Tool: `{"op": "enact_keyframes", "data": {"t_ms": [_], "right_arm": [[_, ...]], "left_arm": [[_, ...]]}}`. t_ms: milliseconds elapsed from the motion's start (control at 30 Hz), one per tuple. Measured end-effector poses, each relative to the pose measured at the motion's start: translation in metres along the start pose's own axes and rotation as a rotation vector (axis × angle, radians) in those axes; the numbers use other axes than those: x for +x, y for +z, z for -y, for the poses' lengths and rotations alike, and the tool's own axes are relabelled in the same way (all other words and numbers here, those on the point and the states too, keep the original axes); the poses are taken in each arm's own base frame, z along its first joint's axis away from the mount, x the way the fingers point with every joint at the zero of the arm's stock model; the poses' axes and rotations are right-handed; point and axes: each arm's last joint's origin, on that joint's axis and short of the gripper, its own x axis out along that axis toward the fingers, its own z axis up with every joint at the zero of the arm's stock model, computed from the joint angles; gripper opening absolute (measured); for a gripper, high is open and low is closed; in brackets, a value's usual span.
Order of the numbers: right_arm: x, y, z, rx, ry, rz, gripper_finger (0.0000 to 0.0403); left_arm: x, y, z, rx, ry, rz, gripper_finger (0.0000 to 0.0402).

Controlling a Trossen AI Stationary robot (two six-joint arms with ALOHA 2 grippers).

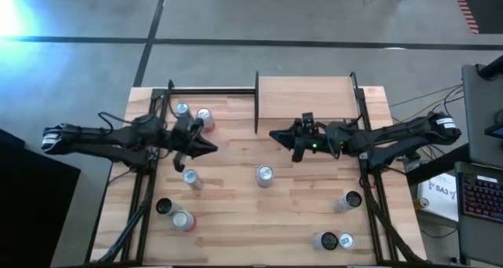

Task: Place canned beverage on shelf
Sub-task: Put the right white-pink soda can on the shelf

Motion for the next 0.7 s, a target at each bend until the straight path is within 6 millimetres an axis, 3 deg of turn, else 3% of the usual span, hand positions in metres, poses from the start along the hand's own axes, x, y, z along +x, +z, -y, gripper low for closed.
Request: {"op": "enact_keyframes", "data": {"t_ms": [267, 433, 567, 700], "right_arm": [[0.003, 0.005, 0.004, -0.011, 0.004, 0.025, 0.0022], [-0.009, 0.014, 0.004, -0.007, -0.044, 0.003, 0.0027], [-0.018, 0.019, 0.005, -0.026, -0.079, -0.028, 0.0059], [-0.026, 0.020, 0.009, -0.036, -0.141, -0.078, 0.0119]], "left_arm": [[-0.019, -0.030, -0.016, -0.079, 0.181, 0.148, 0.0000], [-0.016, -0.028, -0.017, -0.081, 0.199, 0.174, 0.0007], [-0.009, -0.019, -0.016, -0.059, 0.254, 0.162, 0.0037], [0.002, -0.012, -0.018, -0.028, 0.349, 0.101, 0.0086]]}}
